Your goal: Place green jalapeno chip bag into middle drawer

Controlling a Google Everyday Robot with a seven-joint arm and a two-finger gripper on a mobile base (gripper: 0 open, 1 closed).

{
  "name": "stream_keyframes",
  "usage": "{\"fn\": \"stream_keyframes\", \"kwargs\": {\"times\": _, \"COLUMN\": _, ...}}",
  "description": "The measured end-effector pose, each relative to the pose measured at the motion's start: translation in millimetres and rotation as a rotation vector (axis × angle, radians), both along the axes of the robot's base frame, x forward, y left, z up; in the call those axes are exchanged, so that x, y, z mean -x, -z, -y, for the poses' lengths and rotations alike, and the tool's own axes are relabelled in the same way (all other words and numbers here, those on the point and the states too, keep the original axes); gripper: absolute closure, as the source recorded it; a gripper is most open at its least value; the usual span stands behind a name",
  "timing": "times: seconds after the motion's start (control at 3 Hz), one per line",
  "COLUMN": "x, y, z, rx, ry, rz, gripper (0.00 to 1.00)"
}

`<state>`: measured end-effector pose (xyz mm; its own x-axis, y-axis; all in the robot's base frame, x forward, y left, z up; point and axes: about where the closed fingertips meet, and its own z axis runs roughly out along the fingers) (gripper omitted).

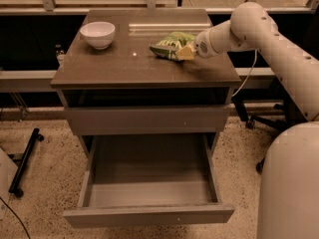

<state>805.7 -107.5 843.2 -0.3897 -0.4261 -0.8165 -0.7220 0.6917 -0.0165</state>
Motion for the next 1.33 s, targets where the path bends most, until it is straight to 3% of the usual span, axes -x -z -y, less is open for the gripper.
{"fn": "stream_keyframes", "kwargs": {"times": 0.33, "x": 6.0, "y": -15.7, "z": 6.6, "rx": 0.014, "ry": -0.008, "rz": 0.034, "gripper": 0.87}}
{"fn": "stream_keyframes", "kwargs": {"times": 0.67, "x": 35.2, "y": -45.3, "z": 3.3, "rx": 0.040, "ry": -0.070, "rz": 0.085, "gripper": 1.00}}
{"fn": "stream_keyframes", "kwargs": {"times": 1.0, "x": 76.0, "y": -66.4, "z": -9.6, "rx": 0.056, "ry": -0.204, "rz": 0.120, "gripper": 1.00}}
{"fn": "stream_keyframes", "kwargs": {"times": 1.33, "x": 173.3, "y": -78.1, "z": -29.0, "rx": -0.028, "ry": -0.411, "rz": 0.153, "gripper": 1.00}}
